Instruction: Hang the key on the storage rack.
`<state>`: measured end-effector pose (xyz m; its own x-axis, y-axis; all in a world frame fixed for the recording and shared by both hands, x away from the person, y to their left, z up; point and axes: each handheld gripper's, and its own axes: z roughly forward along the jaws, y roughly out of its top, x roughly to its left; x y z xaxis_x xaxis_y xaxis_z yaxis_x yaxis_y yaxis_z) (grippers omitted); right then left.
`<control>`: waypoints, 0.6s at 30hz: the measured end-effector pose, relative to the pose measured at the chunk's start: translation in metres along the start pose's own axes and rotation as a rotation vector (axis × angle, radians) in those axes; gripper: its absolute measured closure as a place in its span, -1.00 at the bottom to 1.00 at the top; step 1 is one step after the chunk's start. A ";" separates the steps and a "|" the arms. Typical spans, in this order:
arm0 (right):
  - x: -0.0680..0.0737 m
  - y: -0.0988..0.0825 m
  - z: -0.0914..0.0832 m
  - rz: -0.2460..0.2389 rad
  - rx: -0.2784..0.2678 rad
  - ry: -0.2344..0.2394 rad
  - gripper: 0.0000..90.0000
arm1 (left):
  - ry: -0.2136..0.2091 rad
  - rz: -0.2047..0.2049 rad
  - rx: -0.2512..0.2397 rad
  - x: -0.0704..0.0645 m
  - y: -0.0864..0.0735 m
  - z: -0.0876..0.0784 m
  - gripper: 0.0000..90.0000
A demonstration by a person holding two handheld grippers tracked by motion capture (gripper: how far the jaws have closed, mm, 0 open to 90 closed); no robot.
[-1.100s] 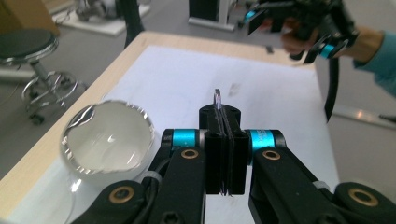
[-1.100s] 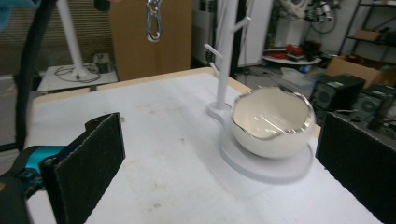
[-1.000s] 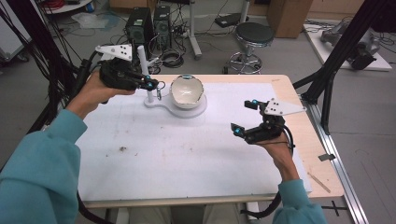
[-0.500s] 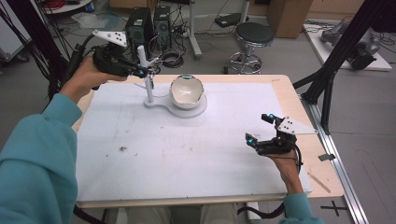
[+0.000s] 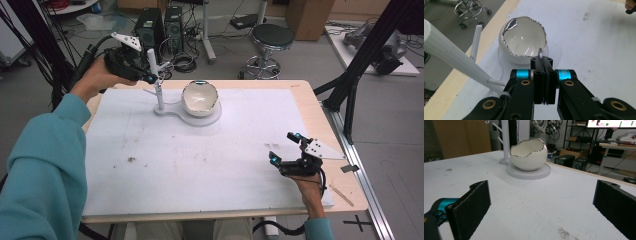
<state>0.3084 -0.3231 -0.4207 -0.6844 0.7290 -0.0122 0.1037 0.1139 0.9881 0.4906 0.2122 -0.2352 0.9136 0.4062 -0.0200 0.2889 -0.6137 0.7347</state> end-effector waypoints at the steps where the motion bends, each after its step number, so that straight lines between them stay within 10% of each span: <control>1: 0.000 -0.001 -0.001 0.004 0.001 0.001 -0.99 | 0.001 0.000 0.007 0.001 0.000 0.001 0.96; 18: 0.003 -0.019 -0.005 0.024 -0.028 0.005 -0.99 | 0.013 -0.037 0.130 0.013 -0.011 0.019 0.96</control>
<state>0.3012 -0.3263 -0.4385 -0.6855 0.7280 0.0125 0.1004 0.0774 0.9919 0.5052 0.2114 -0.2569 0.8978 0.4389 -0.0360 0.3581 -0.6801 0.6397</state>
